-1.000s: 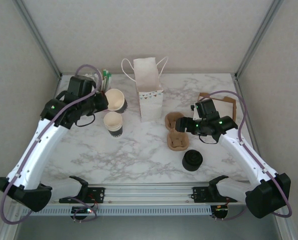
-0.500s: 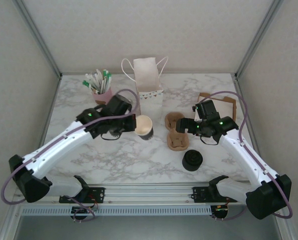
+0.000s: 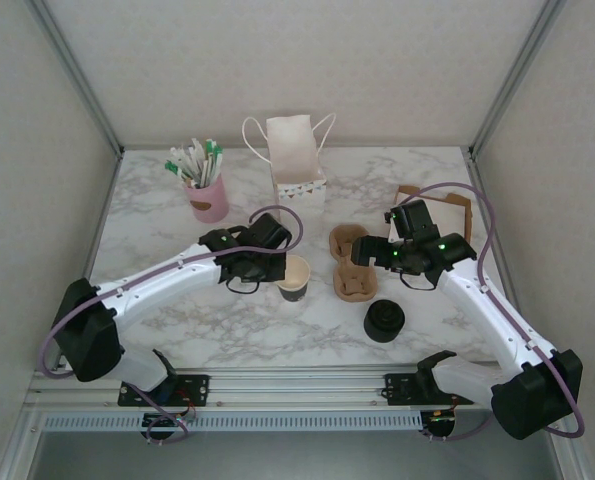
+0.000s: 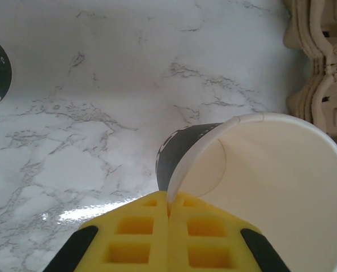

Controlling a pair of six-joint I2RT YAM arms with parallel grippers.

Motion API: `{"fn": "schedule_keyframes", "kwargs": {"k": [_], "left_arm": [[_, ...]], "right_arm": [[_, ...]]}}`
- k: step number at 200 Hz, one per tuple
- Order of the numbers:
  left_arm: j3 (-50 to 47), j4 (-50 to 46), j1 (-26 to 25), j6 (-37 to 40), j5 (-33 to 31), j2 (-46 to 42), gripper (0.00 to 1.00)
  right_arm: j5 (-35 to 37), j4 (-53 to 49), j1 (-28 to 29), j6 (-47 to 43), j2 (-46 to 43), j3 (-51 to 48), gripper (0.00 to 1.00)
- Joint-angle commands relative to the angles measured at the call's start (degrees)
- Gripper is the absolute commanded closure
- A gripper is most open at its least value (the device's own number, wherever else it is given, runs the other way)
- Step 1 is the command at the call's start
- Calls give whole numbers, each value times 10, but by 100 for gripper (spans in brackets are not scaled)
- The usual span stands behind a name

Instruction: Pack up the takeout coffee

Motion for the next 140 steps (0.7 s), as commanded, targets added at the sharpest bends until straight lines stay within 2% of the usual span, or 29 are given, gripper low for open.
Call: {"fn": "schedule_keyframes", "kwargs": {"k": [1, 46, 59, 111, 130, 140], "left_arm": [[-12, 12, -3, -7, -15, 12, 100], [-24, 16, -3, -14, -16, 14, 82], [-22, 9, -3, -18, -21, 10, 68], [0, -18, -3, -27, -44, -52, 29], [2, -26, -3, -33, -52, -94, 1], [-4, -27, -3, -39, -56, -125, 0]], "right_arm": [[4, -1, 3, 7, -4, -13, 1], [2, 1, 4, 9, -5, -16, 1], [2, -1, 4, 9, -7, -16, 1], [1, -18, 3, 15, -29, -5, 1], [-10, -31, 3, 25, -51, -3, 1], [-15, -43, 3, 30, -66, -1, 1]]}}
